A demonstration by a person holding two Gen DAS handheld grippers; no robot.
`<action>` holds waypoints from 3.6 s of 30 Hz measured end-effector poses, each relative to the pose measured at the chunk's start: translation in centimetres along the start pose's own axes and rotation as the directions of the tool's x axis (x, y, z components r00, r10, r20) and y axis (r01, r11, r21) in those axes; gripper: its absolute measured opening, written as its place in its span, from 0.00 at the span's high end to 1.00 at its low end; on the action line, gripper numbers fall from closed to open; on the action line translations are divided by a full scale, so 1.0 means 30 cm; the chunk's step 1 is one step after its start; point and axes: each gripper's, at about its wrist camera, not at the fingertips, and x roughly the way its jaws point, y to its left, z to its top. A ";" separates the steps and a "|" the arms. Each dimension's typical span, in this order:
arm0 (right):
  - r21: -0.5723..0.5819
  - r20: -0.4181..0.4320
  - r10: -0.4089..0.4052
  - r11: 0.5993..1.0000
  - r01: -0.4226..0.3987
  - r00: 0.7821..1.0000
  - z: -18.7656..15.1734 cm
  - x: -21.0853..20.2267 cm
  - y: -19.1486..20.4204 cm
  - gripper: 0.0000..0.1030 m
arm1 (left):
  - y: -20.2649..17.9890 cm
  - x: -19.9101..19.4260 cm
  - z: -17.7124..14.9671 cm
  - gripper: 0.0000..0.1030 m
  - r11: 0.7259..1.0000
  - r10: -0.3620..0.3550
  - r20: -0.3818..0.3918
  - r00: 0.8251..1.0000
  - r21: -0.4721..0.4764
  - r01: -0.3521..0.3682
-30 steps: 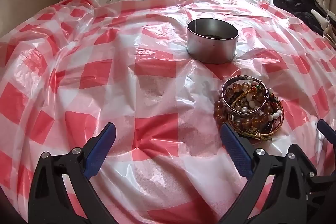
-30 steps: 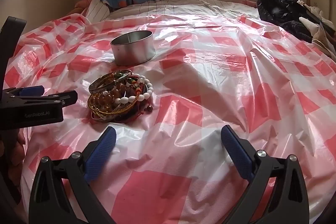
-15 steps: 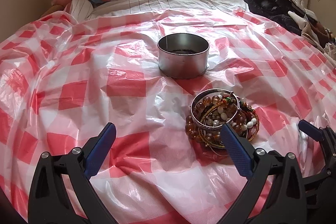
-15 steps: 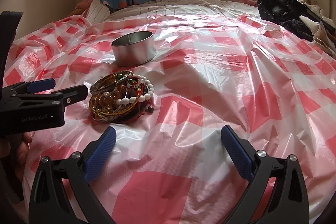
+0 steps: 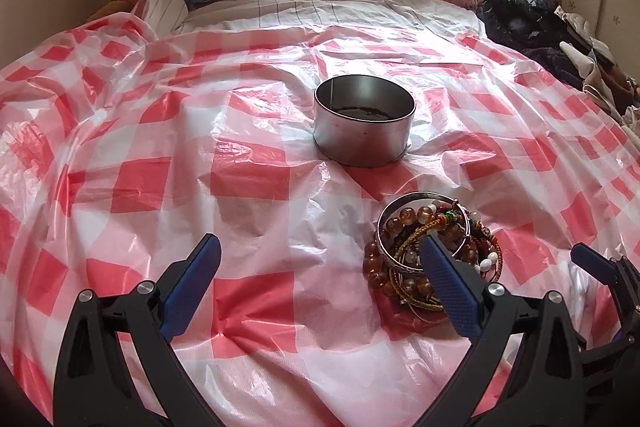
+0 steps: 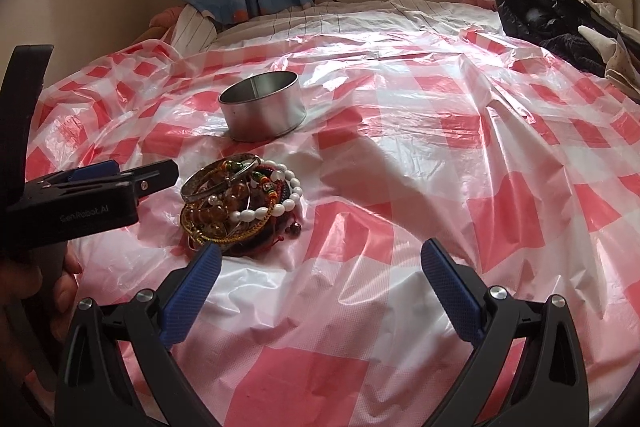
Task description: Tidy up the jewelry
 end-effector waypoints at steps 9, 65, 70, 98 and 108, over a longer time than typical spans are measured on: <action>-0.003 -0.008 0.006 1.000 -0.006 1.000 0.004 0.001 0.005 0.07 | 0.000 0.004 0.002 0.07 1.000 -0.029 0.008 1.000 0.002 0.029; 0.000 -0.021 0.025 1.000 -0.025 0.999 0.059 0.049 -0.011 0.07 | -0.055 0.139 0.043 0.32 0.984 0.080 -0.049 0.996 0.165 -0.071; -0.015 -0.011 0.037 0.999 -0.037 0.999 0.063 0.042 0.004 0.07 | -0.017 0.155 0.044 0.46 0.996 -0.046 -0.083 0.995 0.066 0.052; -0.165 -0.157 0.276 0.939 -0.301 0.948 0.158 0.169 0.125 0.93 | -0.022 0.177 0.041 0.99 0.984 -0.150 -0.153 0.977 0.067 0.162; -0.096 -0.085 0.253 0.961 -0.260 0.964 0.176 0.110 0.026 0.93 | -0.018 0.185 0.043 0.97 0.985 -0.155 -0.143 0.978 0.055 0.164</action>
